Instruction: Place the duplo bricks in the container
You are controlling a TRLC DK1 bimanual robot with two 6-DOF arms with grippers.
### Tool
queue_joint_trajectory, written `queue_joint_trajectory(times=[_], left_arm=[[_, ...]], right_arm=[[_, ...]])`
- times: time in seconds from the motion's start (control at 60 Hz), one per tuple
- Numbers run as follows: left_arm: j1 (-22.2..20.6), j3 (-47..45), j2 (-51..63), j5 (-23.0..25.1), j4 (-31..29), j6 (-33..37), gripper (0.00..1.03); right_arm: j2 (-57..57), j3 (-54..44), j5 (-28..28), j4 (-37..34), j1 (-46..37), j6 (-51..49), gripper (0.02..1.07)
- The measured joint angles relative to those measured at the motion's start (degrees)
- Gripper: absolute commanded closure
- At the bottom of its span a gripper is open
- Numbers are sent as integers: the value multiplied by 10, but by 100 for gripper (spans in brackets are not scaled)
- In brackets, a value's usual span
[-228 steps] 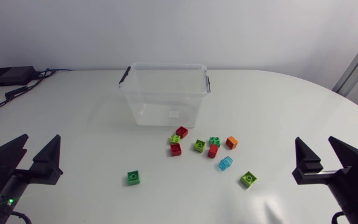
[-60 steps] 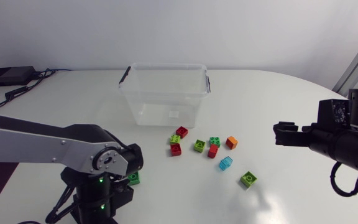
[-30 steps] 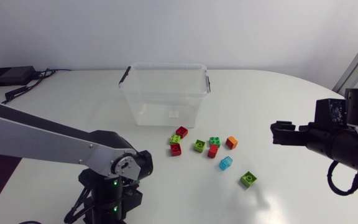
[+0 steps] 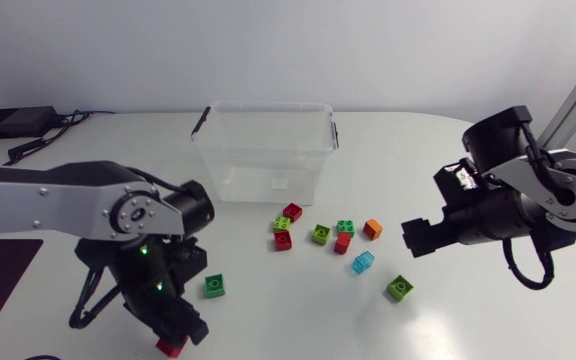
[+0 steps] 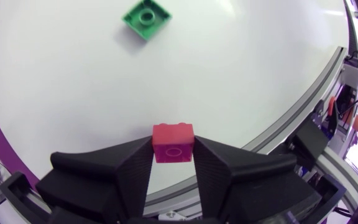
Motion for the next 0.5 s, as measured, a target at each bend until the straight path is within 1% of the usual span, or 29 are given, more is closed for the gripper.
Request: queue_joint_trajectory(times=[0.1, 0.183, 0.233, 0.4, 0.5], left_arm=[[23, 42, -40, -5, 11, 0, 80], [45, 80, -67, -7, 33, 0, 80], [53, 96, -77, -7, 46, 0, 80], [69, 120, -130, -7, 137, 2, 80], [87, 138, -153, -6, 189, 2, 80]], right_arm=[[11, 0, -13, -1, 26, -12, 17], [36, -1, -54, -1, 32, -22, 17], [49, -2, -63, -1, 31, -28, 17], [100, -16, -72, 2, 31, -50, 17], [122, -26, -72, 6, 31, -62, 17]])
